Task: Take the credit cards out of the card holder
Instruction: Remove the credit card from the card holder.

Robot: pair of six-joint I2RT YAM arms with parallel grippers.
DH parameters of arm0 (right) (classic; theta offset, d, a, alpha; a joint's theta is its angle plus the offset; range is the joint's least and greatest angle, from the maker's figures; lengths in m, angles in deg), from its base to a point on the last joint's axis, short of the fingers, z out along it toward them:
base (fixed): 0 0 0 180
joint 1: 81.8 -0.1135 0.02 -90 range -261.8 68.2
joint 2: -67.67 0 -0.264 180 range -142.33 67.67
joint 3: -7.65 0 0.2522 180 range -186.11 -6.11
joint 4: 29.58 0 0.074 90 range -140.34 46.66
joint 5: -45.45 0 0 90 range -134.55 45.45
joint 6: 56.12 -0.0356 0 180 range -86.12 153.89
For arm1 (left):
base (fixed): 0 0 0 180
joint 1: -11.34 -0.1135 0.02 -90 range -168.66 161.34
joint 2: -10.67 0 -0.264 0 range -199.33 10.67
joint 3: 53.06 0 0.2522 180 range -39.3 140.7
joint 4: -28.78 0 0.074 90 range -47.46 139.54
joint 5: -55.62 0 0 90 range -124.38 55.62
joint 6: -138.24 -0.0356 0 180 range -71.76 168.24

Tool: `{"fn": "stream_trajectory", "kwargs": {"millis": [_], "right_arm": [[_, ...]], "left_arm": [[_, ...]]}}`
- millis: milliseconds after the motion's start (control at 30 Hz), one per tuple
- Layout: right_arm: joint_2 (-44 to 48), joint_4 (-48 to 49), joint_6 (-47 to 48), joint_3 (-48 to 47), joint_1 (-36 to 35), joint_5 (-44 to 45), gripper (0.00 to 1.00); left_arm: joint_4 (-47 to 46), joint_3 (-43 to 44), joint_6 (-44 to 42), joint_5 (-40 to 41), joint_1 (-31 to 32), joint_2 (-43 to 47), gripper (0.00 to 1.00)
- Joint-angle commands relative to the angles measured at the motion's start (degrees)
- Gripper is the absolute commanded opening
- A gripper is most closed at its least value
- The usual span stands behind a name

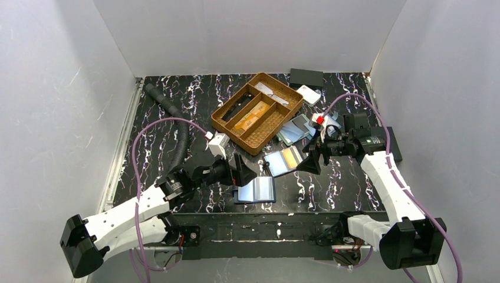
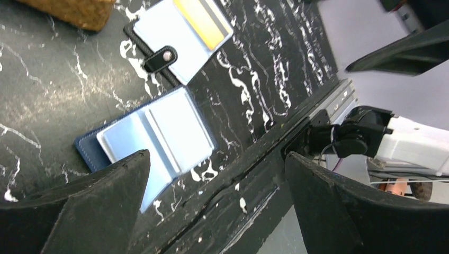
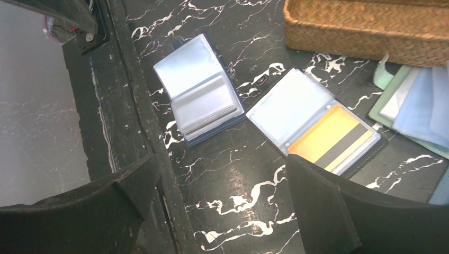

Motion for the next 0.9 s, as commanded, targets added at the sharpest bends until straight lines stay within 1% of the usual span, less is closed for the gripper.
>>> {"fn": "stream_trajectory", "kwargs": {"millis": [0, 167, 300, 500, 633, 767, 867], "right_arm": [[1.42, 1.98, 2.89, 2.21, 0.36, -3.36, 0.98], [0.97, 2.31, 0.95, 2.22, 0.40, -1.54, 0.98], [-0.60, 0.73, 0.86, 0.90, 0.36, -1.15, 0.98], [-1.10, -0.54, 1.40, -0.03, 0.36, -0.05, 0.98], [-1.36, 2.04, -0.55, 1.16, 0.36, -0.37, 0.98], [-4.39, 2.73, -2.30, 0.69, -0.13, -2.18, 0.98], [-7.11, 2.53, -3.21, 0.12, -1.80, -2.34, 0.97]], "left_arm": [[-7.26, -2.89, 0.99, 2.38, -0.03, 1.67, 0.98], [-7.47, -5.74, 4.17, 1.89, -0.02, 4.87, 0.98], [-7.52, -6.59, 6.79, 1.78, -0.17, 5.92, 0.98], [-7.53, -4.97, 9.14, -1.98, -0.16, 2.85, 0.98], [-7.45, -3.57, 10.13, -3.34, -0.16, 0.34, 0.98], [-6.77, -1.97, 11.12, -3.99, -0.16, -2.93, 0.95], [-6.66, -0.55, 11.63, -4.90, -0.09, -5.35, 0.91]]}}
